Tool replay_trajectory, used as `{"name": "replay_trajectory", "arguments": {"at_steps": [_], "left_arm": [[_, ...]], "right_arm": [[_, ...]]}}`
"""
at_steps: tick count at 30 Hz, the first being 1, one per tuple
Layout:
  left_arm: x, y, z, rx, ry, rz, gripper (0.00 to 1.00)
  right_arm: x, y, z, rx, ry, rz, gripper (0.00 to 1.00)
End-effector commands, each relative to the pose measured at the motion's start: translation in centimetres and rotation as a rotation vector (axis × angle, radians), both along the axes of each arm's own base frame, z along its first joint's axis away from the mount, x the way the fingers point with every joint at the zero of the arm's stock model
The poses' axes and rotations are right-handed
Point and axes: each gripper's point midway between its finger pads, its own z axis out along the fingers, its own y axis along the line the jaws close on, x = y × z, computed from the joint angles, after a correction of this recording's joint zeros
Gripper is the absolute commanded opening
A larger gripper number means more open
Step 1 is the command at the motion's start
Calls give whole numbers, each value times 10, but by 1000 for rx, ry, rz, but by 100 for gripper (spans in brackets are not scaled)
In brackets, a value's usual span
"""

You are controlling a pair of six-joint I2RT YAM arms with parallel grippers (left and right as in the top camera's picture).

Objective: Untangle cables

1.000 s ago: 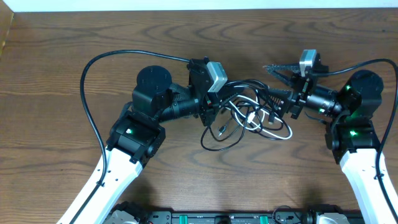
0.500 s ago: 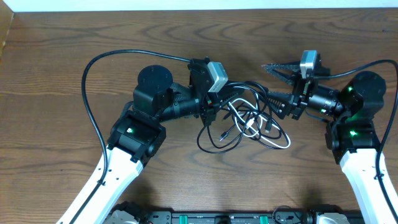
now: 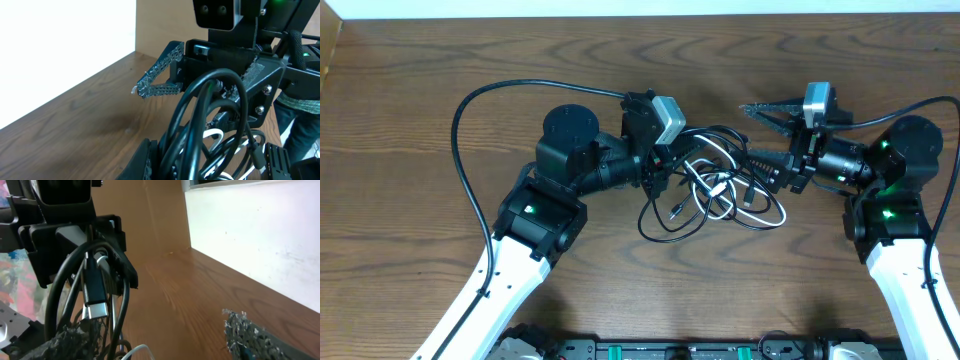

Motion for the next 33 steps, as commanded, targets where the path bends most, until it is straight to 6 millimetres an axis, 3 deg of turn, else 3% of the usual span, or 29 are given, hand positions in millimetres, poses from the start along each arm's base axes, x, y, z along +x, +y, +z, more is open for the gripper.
{"name": "replay_trajectory", "arguments": {"at_steps": [1, 9, 15, 21, 27, 31, 33], "left_arm": [[3, 0, 4, -1, -19, 12, 8], [11, 4, -1, 17, -6, 63, 8], [10, 4, -1, 13, 6, 63, 8], [-4, -3, 5, -15, -1, -28, 8], [-4, -3, 5, -17, 2, -28, 8], [-4, -3, 5, -22, 16, -27, 8], [-4, -3, 5, -22, 16, -27, 8]], "right_arm": [[-9, 4, 3, 1, -7, 53, 78], [-26, 8, 4, -3, -19, 155, 77], [-28, 9, 4, -3, -19, 167, 79], [-28, 9, 3, -3, -17, 167, 79], [-31, 13, 3, -3, -18, 182, 73], [-33, 17, 3, -5, -29, 194, 62], [-33, 17, 3, -5, -28, 195, 35]]}}
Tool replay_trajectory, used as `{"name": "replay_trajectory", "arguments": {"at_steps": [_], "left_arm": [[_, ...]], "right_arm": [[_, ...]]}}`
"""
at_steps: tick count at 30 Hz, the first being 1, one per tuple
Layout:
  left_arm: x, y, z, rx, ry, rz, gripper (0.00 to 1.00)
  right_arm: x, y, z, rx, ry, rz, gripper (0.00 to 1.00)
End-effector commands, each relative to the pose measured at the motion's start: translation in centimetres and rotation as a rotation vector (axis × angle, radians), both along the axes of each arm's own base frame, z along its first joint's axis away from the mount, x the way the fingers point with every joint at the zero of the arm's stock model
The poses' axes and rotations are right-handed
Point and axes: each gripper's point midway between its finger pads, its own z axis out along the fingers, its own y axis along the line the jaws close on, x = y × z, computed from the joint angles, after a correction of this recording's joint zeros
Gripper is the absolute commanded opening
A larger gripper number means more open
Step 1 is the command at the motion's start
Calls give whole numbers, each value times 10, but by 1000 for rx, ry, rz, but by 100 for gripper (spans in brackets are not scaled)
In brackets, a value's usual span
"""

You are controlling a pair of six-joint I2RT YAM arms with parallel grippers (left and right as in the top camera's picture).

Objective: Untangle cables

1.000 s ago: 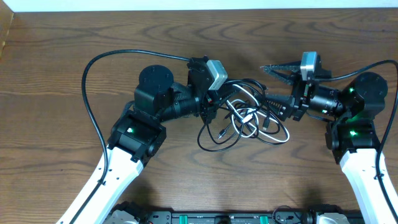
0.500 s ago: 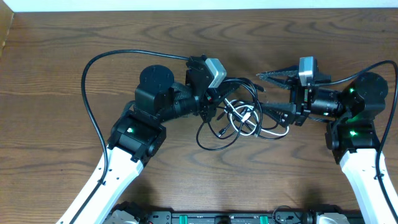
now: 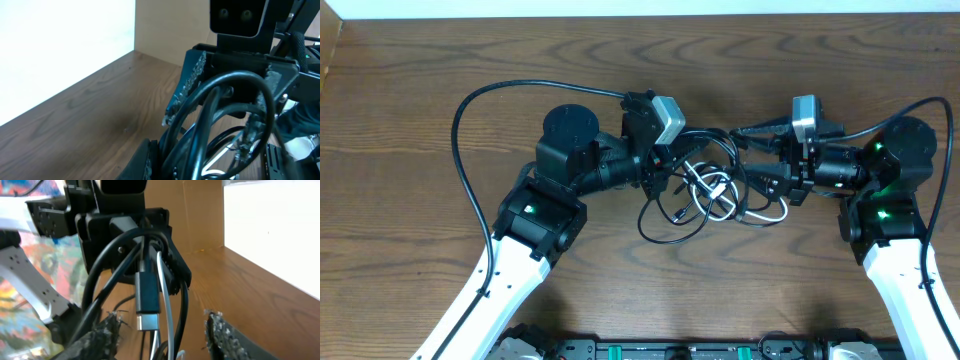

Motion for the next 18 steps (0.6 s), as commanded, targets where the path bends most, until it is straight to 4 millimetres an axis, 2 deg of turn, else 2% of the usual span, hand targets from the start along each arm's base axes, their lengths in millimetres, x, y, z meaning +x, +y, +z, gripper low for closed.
{"name": "replay_trajectory", "arguments": {"at_steps": [1, 3, 14, 18], "left_arm": [[-3, -3, 6, -19, 5, -20, 8], [-3, -3, 6, -19, 5, -20, 8], [-3, -2, 2, -11, 19, -19, 8], [-4, -2, -1, -2, 37, -19, 8]], "right_arm": [[-3, 2, 2, -1, -15, 17, 23], [-3, 2, 2, -1, -15, 17, 1], [-2, 2, 5, 1, -36, 9, 1], [-4, 2, 21, 19, -126, 11, 1]]}}
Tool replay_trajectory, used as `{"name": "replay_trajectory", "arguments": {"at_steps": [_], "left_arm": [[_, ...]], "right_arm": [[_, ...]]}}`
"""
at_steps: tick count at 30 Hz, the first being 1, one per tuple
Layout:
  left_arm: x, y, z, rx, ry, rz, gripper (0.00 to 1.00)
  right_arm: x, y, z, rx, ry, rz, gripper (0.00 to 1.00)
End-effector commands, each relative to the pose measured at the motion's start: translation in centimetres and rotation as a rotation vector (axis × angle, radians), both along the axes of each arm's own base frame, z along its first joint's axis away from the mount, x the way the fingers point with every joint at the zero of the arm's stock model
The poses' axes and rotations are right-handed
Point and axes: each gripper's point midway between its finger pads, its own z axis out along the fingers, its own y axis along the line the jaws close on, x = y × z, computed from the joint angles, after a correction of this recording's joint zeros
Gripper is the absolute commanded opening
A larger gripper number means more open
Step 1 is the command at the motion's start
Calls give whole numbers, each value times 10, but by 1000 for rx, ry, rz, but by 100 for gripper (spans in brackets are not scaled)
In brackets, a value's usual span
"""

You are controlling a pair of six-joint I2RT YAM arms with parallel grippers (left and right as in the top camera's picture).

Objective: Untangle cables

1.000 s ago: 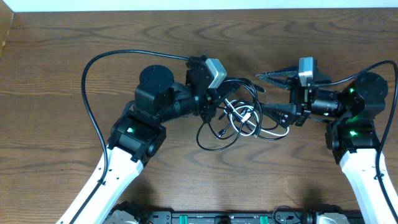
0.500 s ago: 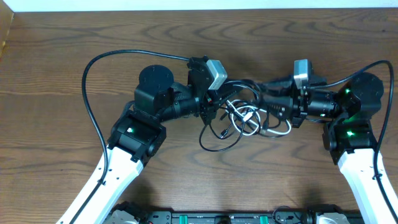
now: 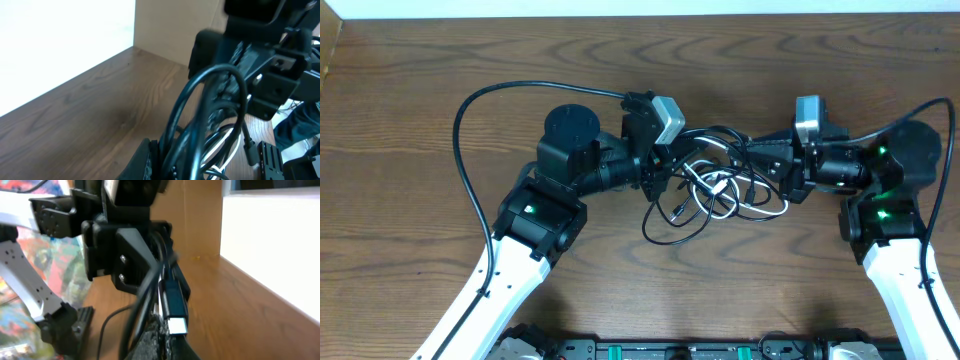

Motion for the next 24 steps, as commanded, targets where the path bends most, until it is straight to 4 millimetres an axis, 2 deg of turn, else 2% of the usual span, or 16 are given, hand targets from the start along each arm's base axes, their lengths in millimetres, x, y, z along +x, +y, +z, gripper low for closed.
{"name": "replay_trajectory", "arguments": {"at_steps": [1, 4, 10, 12, 13, 15, 16, 19, 24], "left_arm": [[-3, -2, 3, -8, 6, -20, 8], [-3, -2, 3, -8, 6, -21, 8], [-3, -2, 3, -8, 5, -20, 8], [-3, -2, 4, -9, 3, -21, 8], [-3, -2, 4, -10, 2, -20, 8], [-3, -2, 4, -11, 0, -20, 8], [-3, -2, 4, -11, 0, -20, 8], [-3, -3, 4, -11, -1, -21, 8], [-9, -5, 9, -27, -11, -63, 8]], "right_arm": [[-4, 2, 11, 13, -39, 13, 1], [-6, 2, 18, 20, -74, 14, 1], [-6, 2, 17, 19, -68, 14, 3], [-5, 2, 13, 16, -34, 14, 19], [-5, 2, 11, 13, -23, 16, 24], [-8, 3, 6, 0, -24, 41, 49], [-11, 3, 3, -8, -37, 60, 56], [-12, 3, 1, -11, -33, 70, 61], [-7, 4, -5, -12, -8, 70, 56]]}}
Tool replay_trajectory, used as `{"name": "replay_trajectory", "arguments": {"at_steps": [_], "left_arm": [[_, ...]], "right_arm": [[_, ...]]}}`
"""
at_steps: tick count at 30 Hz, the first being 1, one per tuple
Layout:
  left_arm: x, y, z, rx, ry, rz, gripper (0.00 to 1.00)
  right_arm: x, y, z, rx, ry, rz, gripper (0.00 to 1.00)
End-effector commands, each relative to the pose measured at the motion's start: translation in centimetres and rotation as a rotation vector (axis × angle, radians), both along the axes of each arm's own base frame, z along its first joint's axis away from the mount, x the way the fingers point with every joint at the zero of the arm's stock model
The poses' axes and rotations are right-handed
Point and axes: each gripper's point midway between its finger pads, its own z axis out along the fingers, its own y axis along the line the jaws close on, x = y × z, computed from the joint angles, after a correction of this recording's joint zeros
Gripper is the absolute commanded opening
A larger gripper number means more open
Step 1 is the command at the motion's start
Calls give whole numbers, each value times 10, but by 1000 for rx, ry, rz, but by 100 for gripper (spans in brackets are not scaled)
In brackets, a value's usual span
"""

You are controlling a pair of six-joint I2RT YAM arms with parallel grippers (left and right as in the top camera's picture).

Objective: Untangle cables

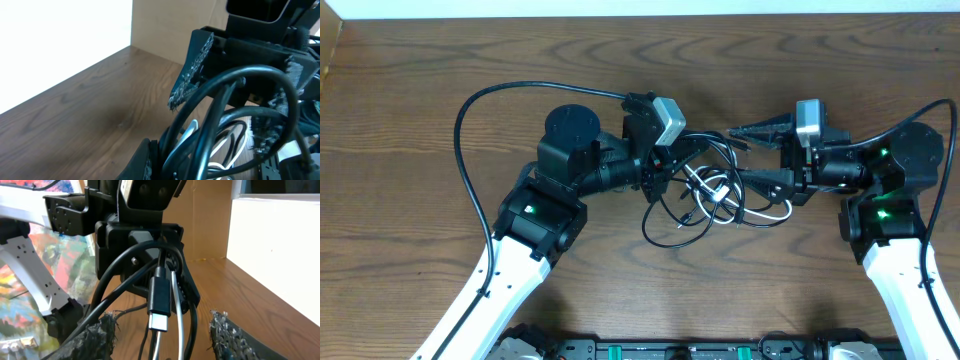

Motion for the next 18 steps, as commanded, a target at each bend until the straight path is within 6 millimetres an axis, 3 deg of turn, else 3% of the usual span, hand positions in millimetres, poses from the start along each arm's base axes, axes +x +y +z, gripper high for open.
{"name": "replay_trajectory", "arguments": {"at_steps": [1, 2, 5, 6, 13, 18], "left_arm": [[-10, -6, 12, -35, -25, -74, 8], [-12, -6, 14, -40, -31, -83, 8], [-11, -6, 13, -39, -31, -79, 8], [-11, -6, 13, -39, -31, -79, 8], [-11, -6, 13, -38, -30, -79, 8], [-9, -4, 4, -13, 9, -57, 8]], "right_arm": [[2, 3, -5, -6, 7, 27, 53], [3, 3, -8, -6, 15, 28, 38], [5, 4, -12, -9, 31, 38, 6], [5, 4, -12, -9, 31, 40, 1], [5, 4, -11, -8, 21, 40, 1], [2, 3, 4, 7, -55, 41, 1]]}}
